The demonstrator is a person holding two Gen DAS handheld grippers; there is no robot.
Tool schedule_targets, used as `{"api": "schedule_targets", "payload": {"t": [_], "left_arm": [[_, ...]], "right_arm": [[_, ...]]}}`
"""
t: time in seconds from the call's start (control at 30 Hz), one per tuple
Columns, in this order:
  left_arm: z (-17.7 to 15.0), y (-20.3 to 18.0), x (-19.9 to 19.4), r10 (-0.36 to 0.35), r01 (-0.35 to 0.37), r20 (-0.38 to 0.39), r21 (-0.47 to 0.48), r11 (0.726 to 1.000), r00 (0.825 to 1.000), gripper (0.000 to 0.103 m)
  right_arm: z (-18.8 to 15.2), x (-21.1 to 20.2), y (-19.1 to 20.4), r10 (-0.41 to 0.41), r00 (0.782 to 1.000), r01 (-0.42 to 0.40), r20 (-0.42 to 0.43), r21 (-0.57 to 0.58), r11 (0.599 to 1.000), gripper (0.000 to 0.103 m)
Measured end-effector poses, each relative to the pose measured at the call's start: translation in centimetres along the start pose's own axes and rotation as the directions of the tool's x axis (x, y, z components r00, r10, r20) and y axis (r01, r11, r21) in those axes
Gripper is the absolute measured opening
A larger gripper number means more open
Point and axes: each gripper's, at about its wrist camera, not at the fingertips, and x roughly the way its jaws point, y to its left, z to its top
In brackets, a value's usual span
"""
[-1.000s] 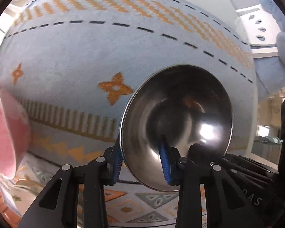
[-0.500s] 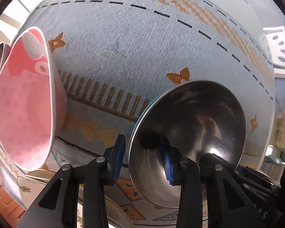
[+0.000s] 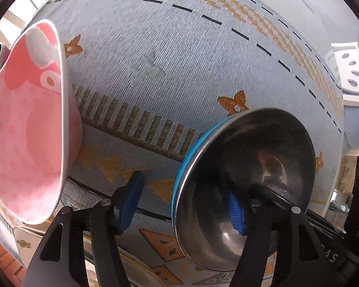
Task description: Organize plates and bowls
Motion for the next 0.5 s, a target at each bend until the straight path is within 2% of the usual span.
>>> {"api": "schedule_targets", "payload": {"t": [0.1, 0.23, 0.3, 0.37, 0.5], "left_arm": [[0.4, -0.1, -0.2, -0.002, 0.002, 0.002, 0.006, 1.0, 1.0, 0.063], [0.0, -1.5, -1.0, -0.015, 0.013, 0.023, 0.054, 0.998, 1.0, 0.039], [-0.1, -2.4, -1.2, -0.01, 0.006, 0.041, 0.105, 0.995, 0.999, 0.031], [-0.1, -2.4, -1.3, -0.014, 0.01, 0.029, 0.128, 0.992, 0.999, 0.031], [0.0, -2.0, -1.9, -0.065, 0.061, 0.021, 0.153, 0.986, 0.998, 0.031]], "right_arm": [[-0.4, -0.7, -0.5, 0.003, 1.0, -0.003, 0.012, 0.003, 1.0, 0.021], [-1.1, -1.2, -0.3, -0.028, 0.999, 0.027, 0.045, 0.016, 1.0, 0.021], [-1.7, -1.4, 0.2, -0.046, 0.996, 0.045, 0.071, 0.013, 0.999, 0.016], [-2.3, -1.6, 0.4, -0.065, 0.995, 0.063, 0.076, 0.026, 0.998, 0.016], [-3.4, -2.4, 0.8, -0.078, 0.993, 0.075, 0.091, 0.035, 0.997, 0.016]]}}
